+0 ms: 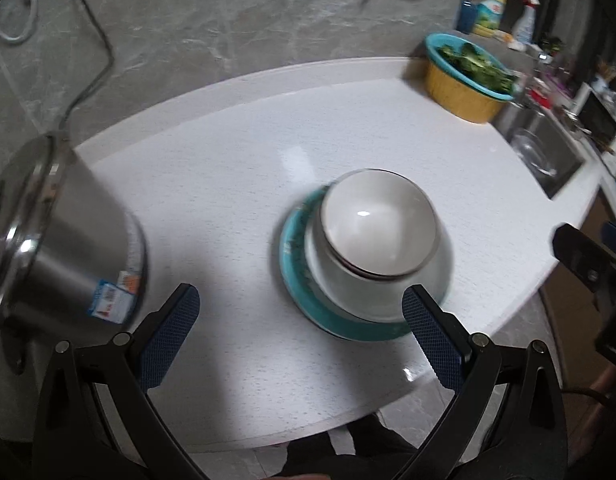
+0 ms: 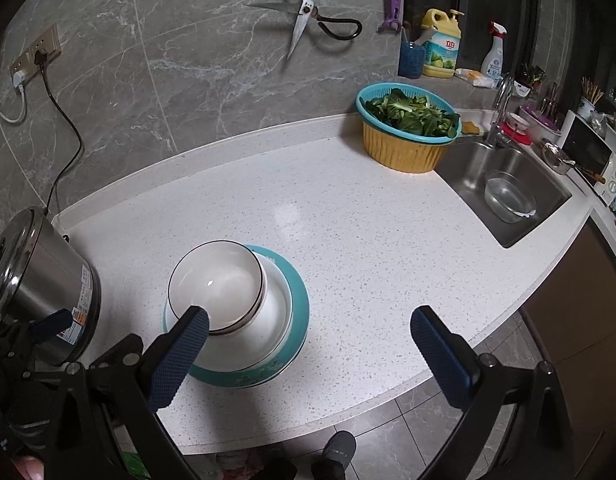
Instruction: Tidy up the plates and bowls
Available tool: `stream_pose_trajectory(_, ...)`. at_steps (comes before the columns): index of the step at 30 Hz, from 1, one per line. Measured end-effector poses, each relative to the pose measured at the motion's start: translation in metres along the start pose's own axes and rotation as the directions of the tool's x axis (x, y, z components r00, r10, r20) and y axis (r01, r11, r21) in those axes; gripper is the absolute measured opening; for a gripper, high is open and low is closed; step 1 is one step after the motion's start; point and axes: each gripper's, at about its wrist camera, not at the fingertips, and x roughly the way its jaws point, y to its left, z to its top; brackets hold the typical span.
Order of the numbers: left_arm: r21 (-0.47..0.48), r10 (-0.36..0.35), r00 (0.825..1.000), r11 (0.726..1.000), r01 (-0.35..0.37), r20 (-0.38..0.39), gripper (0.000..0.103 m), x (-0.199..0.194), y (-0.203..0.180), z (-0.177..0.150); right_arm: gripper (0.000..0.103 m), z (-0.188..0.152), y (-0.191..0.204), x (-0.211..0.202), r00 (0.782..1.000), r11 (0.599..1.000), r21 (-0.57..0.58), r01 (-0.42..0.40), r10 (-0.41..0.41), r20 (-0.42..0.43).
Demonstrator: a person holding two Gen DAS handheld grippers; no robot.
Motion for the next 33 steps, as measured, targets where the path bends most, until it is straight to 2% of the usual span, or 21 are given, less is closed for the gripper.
stream_pose_trajectory(4,-0.006,0.022,0.999,1.0,-0.021,0.024,0.103,-0.005,0.0,0.003,0.103,0.003,-0.003,-0.002,1.0,1.0,0.004,-0.002,0.002,0.007)
stream_pose_trajectory(13,0.01,-0.018,1.0,1.0,0.018,0.016,0.103,-0.009,-0.012,0.009,0.103,0.001,-0.004,-0.005,1.0,1.0,0.009,0.004,-0.004,-0.008)
stream_pose_trajectory(26,0.004,-0.012,1.0,1.0,0.012,0.021,0.103,-0.007,-0.014,0.01,0.103,-0.003,-0.004,0.006,0.997,1.0,0.023,0.019,-0.017,-0.075)
stream_pose_trajectory(33,-0.011,0.001,1.0,1.0,0.0,0.028,0.103,-0.007,-0.01,0.013,0.103,0.0,-0.004,0.005,0.997,1.0,0.018,0.022,-0.021,-0.069)
